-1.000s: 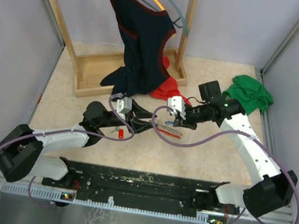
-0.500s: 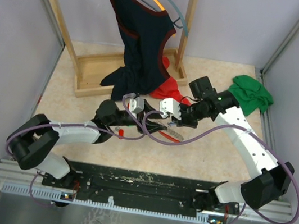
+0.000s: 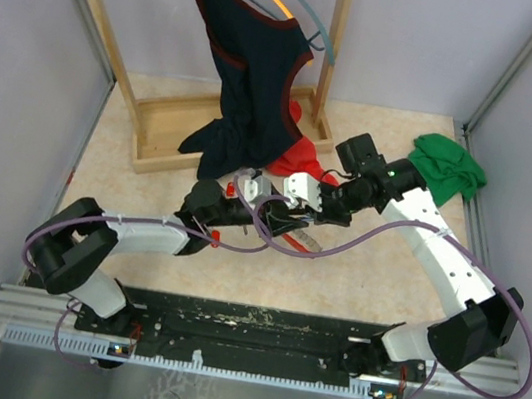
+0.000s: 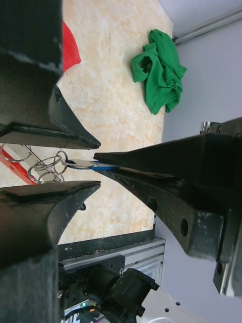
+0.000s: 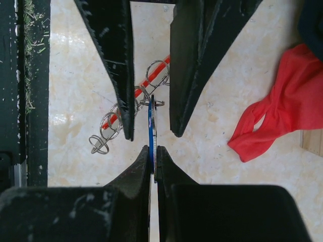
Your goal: Remove the keys from the keyring
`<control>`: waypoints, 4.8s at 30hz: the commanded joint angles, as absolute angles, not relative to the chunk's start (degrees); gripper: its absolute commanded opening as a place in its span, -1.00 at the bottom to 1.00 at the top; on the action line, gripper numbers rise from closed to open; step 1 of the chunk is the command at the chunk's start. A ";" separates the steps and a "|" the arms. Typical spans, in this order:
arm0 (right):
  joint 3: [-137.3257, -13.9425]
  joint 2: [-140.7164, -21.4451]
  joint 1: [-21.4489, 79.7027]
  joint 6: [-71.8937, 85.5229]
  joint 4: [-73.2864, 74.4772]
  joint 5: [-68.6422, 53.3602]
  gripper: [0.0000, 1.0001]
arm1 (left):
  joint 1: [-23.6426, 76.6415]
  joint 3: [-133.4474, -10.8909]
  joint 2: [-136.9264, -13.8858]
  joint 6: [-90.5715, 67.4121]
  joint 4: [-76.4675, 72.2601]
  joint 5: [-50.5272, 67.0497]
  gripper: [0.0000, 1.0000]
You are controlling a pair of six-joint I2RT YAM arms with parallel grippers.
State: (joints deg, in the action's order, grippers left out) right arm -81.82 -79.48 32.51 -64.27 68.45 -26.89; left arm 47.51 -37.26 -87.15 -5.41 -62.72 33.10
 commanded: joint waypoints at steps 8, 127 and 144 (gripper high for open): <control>-85.09 -78.54 33.05 -63.55 67.98 -29.84 -1.00 | 47.63 -41.31 -88.99 -0.14 -55.00 32.80 -0.60; -64.93 -72.42 19.20 -41.84 40.03 -71.59 -1.00 | 43.55 -23.69 -77.21 -14.98 -73.49 32.50 0.45; -70.46 -73.29 20.83 -46.02 48.45 -60.16 -1.00 | 40.72 -36.40 -72.32 -7.11 -39.78 43.26 0.30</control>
State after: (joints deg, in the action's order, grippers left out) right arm -66.17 -73.25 19.68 -44.10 46.15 -63.02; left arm 40.62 -31.97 -71.46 -10.52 -48.23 39.97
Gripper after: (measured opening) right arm 0.012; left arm 0.663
